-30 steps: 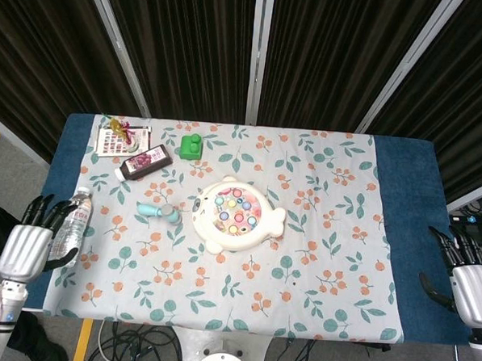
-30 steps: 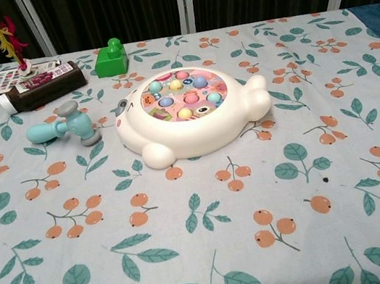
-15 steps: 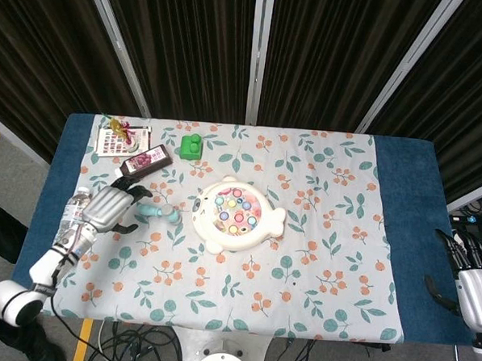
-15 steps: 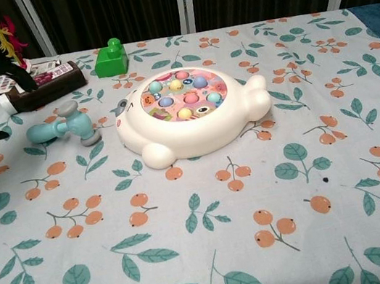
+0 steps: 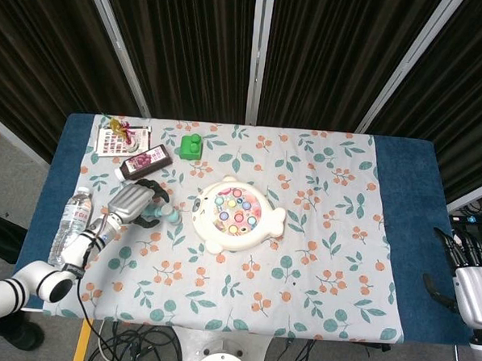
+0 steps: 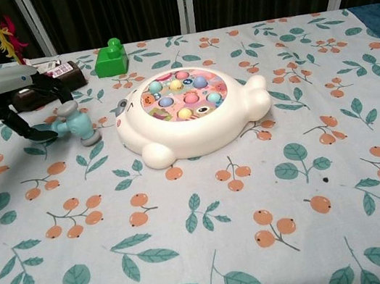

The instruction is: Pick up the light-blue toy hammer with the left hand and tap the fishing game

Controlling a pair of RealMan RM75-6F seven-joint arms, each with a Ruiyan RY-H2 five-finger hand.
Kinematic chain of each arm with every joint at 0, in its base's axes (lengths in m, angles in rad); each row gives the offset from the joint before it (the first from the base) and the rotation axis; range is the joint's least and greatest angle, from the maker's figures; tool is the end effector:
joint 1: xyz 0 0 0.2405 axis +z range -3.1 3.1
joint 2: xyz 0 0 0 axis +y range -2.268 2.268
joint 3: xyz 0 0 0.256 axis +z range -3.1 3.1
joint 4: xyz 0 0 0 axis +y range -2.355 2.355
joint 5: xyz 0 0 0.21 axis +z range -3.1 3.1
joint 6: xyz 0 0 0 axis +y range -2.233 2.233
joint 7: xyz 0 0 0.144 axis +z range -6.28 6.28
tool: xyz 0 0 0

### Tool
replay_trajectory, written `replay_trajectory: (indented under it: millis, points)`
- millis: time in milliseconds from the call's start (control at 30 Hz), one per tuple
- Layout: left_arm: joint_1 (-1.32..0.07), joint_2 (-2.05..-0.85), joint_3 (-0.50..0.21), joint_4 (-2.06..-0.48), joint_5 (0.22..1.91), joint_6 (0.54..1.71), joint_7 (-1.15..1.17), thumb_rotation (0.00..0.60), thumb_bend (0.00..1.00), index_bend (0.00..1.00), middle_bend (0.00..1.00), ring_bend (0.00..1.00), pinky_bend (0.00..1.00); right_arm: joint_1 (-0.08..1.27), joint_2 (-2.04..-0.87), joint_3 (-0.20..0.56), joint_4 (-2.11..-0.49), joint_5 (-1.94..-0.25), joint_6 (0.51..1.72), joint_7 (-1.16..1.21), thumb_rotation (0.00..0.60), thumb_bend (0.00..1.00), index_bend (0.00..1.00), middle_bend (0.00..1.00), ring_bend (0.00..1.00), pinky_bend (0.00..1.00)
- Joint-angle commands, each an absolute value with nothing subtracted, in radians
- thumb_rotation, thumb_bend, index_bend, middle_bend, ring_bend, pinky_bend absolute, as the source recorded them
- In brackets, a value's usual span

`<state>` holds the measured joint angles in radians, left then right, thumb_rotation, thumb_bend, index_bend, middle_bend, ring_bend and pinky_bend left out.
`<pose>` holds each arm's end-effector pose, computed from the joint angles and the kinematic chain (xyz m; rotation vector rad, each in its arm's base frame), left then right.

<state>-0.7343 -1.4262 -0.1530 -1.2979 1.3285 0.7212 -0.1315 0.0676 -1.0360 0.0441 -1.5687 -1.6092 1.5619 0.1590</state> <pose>-0.2056 0.3701 0.0132 -1.9273 -1.1462 -0.8511 -0.3092 -0.1743 0.1922 1.4226 -0.8461 1.0192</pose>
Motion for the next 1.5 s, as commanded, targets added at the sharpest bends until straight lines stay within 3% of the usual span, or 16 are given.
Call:
replay_trajectory:
  millis: [33,967,1500]
  points:
    - [-0.741,-1.442,-0.152,-1.284,1.318,0.715,-0.149,0.600,0.28,0.36,0.29,0.16,0.16,0.069,-1.037,0.045,-1.567,-1.608,1.560,0.160,0.600,0.27,0.03,0.18,0.00,0.00]
    - [-0.748,-1.507,-0.138,-1.203,1.302,0.738,-0.235,0.600,0.34,0.47,0.35,0.19,0.18,0.073,-1.041,0.046,-1.564,-1.596,1.544,0.158,0.600,0.27,0.03,0.20,0.00,0.00]
    - [-0.727,-1.548,-0.133,-1.148,1.338,0.816,-0.297,0.600,0.44,0.58,0.46,0.29,0.27,0.064,-1.033,0.042,-1.584,-1.606,1.560,0.141,0.600,0.27,0.03,0.20,0.00,0.00]
